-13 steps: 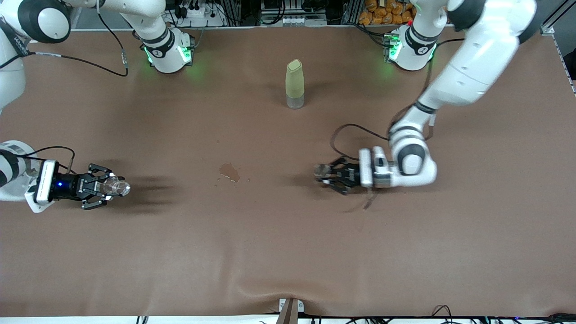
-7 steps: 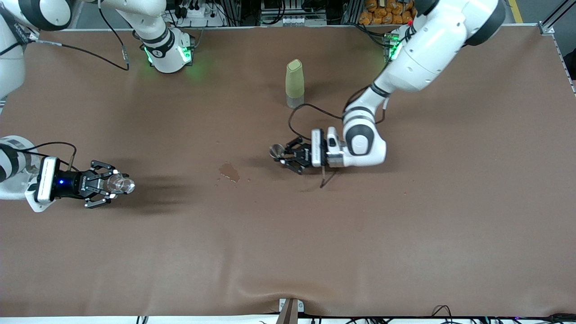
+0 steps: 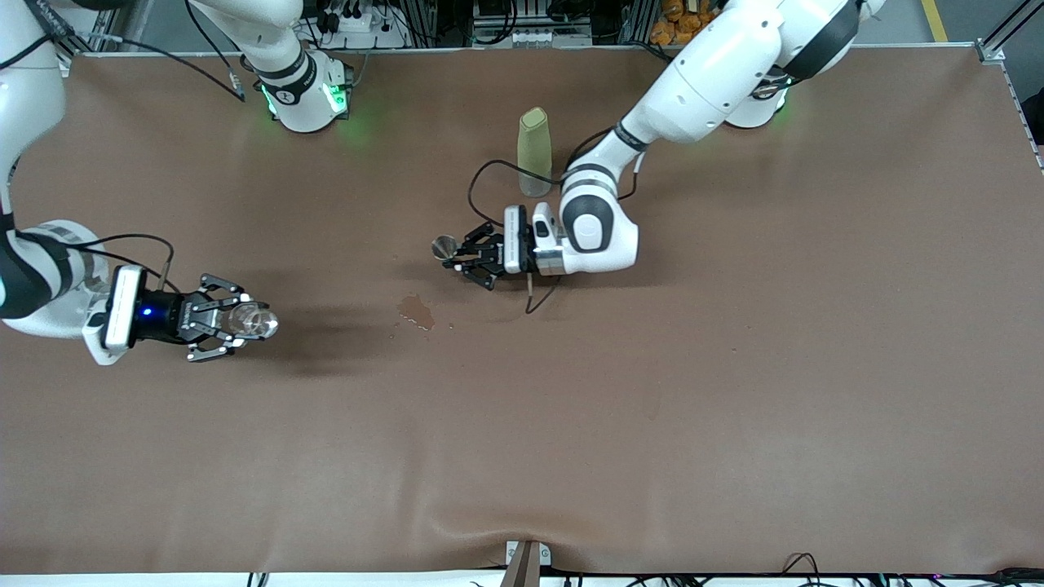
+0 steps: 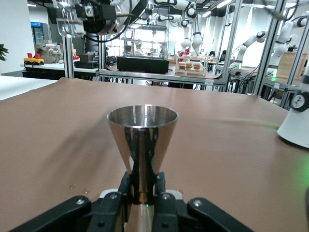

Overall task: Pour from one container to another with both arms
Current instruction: 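Lift the glass cup and jigger, bringing both grippers together mid-table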

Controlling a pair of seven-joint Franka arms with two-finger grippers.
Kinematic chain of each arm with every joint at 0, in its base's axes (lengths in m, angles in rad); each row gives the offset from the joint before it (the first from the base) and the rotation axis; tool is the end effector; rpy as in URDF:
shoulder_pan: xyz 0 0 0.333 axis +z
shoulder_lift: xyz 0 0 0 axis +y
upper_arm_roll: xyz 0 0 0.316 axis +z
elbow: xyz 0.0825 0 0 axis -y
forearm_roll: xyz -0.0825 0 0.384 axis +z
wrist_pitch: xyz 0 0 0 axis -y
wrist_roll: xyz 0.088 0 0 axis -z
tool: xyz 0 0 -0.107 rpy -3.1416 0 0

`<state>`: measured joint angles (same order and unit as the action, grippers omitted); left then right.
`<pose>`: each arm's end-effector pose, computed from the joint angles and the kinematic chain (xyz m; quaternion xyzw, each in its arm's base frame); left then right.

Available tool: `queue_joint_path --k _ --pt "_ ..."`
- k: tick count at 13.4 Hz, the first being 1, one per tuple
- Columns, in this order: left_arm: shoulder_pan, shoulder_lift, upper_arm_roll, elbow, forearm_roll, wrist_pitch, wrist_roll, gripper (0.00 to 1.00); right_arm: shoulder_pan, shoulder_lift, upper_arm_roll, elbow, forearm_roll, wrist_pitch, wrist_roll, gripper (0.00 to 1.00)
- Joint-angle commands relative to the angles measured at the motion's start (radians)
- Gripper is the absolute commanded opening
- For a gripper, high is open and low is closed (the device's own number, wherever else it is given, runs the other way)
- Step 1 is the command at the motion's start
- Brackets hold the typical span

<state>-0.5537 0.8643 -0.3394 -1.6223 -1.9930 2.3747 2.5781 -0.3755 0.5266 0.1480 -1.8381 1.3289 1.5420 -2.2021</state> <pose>0.4468 -0.5253 0.1432 0.5663 -0.5312 0.4232 0.4670 0.6081 -0.0396 0.2807 -0.5717 -0.4595 -0.4545 0.5055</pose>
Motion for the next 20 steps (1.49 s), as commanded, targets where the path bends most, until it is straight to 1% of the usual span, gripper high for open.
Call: queue_joint_path --k 1,3,5,6,8,11,12,15,17,20 --pt "-0.044 0.073 0.029 0.106 -0.046 0.024 0.014 0.0 0.035 -0.077 -0.007 -0.136 0.096 0.041 -0.054 0.33" --pt "-0.074 0.102 0.062 0.152 -0.065 0.026 0.011 0.0 0.059 -0.117 -0.005 -0.19 0.124 0.067 -0.067 0.33" --pt "-0.097 0.119 0.091 0.188 -0.096 0.026 0.007 0.0 0.082 -0.134 -0.004 -0.248 0.159 0.079 -0.102 0.33" --pt "-0.098 0.127 0.099 0.199 -0.098 0.026 0.005 0.0 0.105 -0.143 -0.004 -0.275 0.209 0.081 -0.129 0.33" --pt "-0.115 0.146 0.111 0.229 -0.098 0.044 -0.001 0.0 0.144 -0.164 -0.004 -0.308 0.263 0.108 -0.14 0.33" --pt "-0.137 0.168 0.115 0.286 -0.113 0.096 -0.01 0.0 0.203 -0.191 -0.002 -0.322 0.306 0.168 -0.14 0.33" --pt "-0.152 0.17 0.115 0.289 -0.119 0.116 -0.012 0.0 0.226 -0.2 -0.002 -0.326 0.334 0.19 -0.14 0.33" --pt "-0.152 0.176 0.115 0.297 -0.125 0.118 -0.012 0.0 0.299 -0.255 -0.002 -0.392 0.404 0.26 -0.14 0.31" --pt "-0.152 0.174 0.115 0.294 -0.125 0.118 -0.009 0.0 0.322 -0.264 -0.002 -0.409 0.415 0.267 -0.142 0.31" --pt "-0.149 0.173 0.115 0.291 -0.125 0.118 -0.009 0.0 0.34 -0.292 -0.001 -0.466 0.417 0.267 -0.143 0.31"
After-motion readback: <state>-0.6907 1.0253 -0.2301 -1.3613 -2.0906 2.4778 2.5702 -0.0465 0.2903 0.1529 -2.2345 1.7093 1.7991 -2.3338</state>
